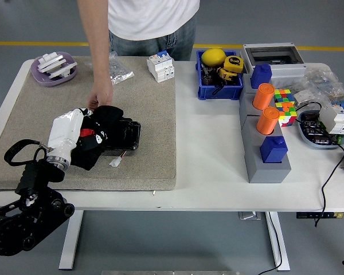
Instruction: Pick the rag up,wipe the panel,place it on the desk
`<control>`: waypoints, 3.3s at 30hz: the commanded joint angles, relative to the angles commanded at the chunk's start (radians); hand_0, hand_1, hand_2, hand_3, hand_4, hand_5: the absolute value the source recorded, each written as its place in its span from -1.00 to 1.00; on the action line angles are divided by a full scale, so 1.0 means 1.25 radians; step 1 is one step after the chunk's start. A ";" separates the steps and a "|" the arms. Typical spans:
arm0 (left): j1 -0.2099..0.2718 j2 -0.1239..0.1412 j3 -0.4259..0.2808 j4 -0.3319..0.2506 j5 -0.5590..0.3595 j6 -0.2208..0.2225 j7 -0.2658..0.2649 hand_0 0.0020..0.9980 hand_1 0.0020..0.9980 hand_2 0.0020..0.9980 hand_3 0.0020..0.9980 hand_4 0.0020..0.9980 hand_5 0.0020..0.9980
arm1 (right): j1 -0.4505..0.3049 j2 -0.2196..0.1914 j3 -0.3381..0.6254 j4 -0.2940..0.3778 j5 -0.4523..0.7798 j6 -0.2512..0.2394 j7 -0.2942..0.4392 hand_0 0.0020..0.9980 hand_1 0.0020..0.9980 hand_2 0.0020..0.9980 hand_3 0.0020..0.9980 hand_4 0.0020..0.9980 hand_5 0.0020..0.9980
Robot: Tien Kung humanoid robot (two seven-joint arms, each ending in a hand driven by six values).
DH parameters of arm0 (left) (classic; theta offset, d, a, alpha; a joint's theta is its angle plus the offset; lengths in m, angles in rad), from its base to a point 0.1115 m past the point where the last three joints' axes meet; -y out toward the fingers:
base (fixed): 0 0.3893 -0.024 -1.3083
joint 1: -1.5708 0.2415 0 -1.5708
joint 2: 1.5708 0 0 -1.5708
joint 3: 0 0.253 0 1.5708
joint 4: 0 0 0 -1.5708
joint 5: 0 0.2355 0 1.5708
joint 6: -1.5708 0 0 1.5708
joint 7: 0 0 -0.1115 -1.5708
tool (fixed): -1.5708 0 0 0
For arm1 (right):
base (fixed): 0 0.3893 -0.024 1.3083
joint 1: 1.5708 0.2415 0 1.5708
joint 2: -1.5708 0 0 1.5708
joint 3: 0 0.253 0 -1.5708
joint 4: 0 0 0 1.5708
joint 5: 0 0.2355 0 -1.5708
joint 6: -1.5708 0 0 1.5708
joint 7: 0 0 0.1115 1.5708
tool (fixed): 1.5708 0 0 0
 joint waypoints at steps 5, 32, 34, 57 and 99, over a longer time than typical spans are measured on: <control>0.000 0.000 0.032 -0.025 0.007 -0.005 0.009 -0.38 -0.70 -0.10 -0.20 -0.87 -1.00 | -0.001 0.000 0.002 0.000 -0.003 0.000 -0.001 0.43 0.33 0.39 0.29 1.00 0.14; 0.002 -0.004 0.044 -0.032 0.008 -0.005 0.026 -0.38 -0.69 -0.10 -0.18 -0.85 -1.00 | -0.004 0.001 0.020 -0.001 -0.021 -0.002 -0.009 0.43 0.33 0.39 0.29 1.00 0.14; 0.002 -0.002 0.030 -0.021 0.005 -0.004 0.024 -0.38 -0.69 -0.10 -0.18 -0.85 -1.00 | -0.004 0.001 0.020 -0.001 -0.021 -0.002 -0.009 0.43 0.33 0.39 0.29 1.00 0.14; 0.009 0.032 -0.136 0.113 -0.019 0.009 -0.004 -0.37 -0.68 -0.10 -0.18 -0.85 -1.00 | -0.001 0.001 0.022 -0.001 -0.020 -0.002 -0.010 0.43 0.33 0.39 0.29 1.00 0.13; 0.002 0.000 -0.022 0.003 0.027 0.004 0.030 -0.37 -0.66 -0.10 -0.18 -0.85 -1.00 | -0.002 -0.001 0.028 -0.002 -0.023 -0.001 -0.009 0.43 0.33 0.39 0.29 1.00 0.13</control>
